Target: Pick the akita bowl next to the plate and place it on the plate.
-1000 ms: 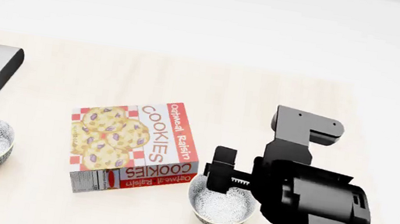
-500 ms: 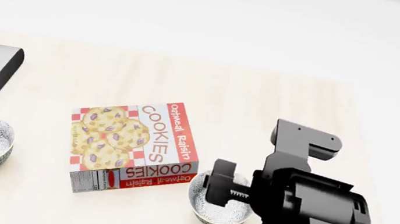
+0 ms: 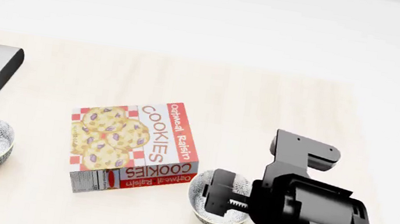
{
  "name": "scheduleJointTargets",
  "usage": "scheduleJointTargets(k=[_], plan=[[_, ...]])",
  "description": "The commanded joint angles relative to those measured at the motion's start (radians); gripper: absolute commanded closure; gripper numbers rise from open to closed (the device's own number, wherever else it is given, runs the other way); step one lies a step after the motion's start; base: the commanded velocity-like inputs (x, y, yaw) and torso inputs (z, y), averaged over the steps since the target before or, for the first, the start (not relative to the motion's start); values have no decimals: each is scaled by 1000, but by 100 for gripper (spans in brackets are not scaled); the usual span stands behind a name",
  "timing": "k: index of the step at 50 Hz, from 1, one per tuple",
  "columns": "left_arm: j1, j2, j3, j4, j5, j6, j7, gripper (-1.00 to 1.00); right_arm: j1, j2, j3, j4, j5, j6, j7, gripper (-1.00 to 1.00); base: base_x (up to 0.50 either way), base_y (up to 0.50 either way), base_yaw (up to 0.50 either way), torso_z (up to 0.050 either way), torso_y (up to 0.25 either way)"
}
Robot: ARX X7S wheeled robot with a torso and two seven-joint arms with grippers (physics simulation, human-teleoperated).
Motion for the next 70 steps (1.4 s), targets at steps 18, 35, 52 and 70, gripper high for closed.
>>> scheduleJointTargets(k=[18,35,52,70], plan=[[1,-3,11,-12,0,16,-2,-100,12,-15,-16,91,-7,-46,-52,-100,0,0,0,0,0],[2,-8,15,-11,-4,18,-6,-100,17,-19,-7,115,-18,-57,-65,-100,0,0,0,0,0],[3,-11,19,-10,-9,20,-10,-100,-48,5,-8,-64,-23,-12,-17,100,0,0,0,0,0],[1,-14,22,-17,-13,24,-11,-100,-244,113,11,-704,60,263,110,100,0,0,0,0,0]])
